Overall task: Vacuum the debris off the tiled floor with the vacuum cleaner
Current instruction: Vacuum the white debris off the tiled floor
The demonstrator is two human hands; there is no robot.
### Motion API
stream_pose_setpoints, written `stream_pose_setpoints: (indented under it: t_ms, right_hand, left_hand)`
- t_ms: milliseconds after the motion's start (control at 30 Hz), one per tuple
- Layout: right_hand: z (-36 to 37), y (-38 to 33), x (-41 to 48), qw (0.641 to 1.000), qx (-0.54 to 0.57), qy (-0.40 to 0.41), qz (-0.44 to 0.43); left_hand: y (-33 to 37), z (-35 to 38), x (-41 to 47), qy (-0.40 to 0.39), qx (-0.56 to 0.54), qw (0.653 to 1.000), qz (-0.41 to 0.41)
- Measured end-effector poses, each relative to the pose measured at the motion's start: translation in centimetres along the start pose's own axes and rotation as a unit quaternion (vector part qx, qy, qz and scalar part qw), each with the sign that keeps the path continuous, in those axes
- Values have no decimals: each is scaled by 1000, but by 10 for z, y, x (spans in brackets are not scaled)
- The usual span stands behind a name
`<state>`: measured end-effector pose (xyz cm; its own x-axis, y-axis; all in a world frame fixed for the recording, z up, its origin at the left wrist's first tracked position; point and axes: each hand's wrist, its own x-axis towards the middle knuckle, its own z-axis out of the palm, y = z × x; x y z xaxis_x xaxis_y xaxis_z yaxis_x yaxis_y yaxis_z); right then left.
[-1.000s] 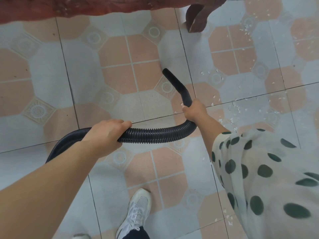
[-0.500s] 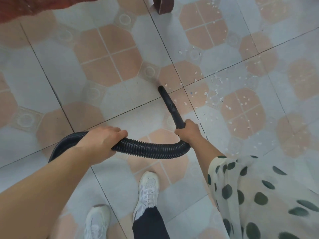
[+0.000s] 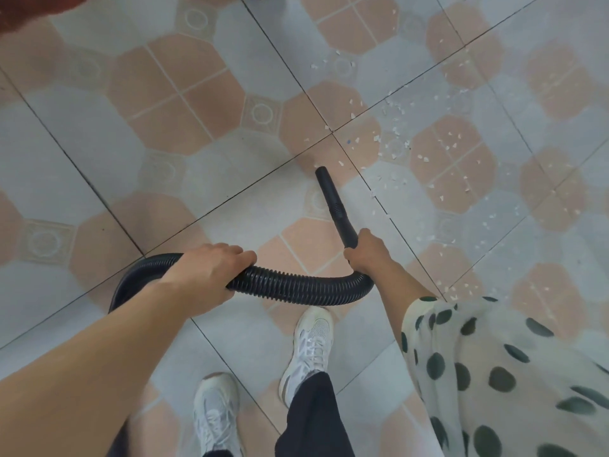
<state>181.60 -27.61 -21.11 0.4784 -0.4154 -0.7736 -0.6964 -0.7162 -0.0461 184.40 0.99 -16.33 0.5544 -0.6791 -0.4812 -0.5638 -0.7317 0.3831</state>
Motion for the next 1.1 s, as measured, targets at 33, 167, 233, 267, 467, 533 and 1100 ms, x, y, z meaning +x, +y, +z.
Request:
stream_pose_setpoints:
  t_ms: [33, 167, 233, 267, 467, 533, 1100]
  right_hand:
    - [-3, -1, 3, 1000, 3, 8, 1]
    - [-14, -7, 15, 1000, 2, 27, -14]
    - [-20, -10, 21, 999, -12, 24, -28]
    - [-23, -13, 24, 999, -20, 26, -34]
    - [-40, -36, 47, 996, -47, 39, -72]
    - [-44, -41, 52, 994, -56, 43, -83]
    - [-49, 37, 28, 999, -28, 32, 26]
  left_hand:
    - [1, 1, 2, 2, -2, 1000, -1]
    - [0, -1, 10, 5, -25, 999, -21]
    - [-1, -4, 13, 5, -30, 999, -37]
    - [-1, -6, 16, 6, -31, 998, -45]
    - [-3, -15, 27, -7, -33, 996, -80]
    - [-4, -16, 30, -10, -33, 995, -91]
    - [42, -12, 56, -51, -16, 998, -29]
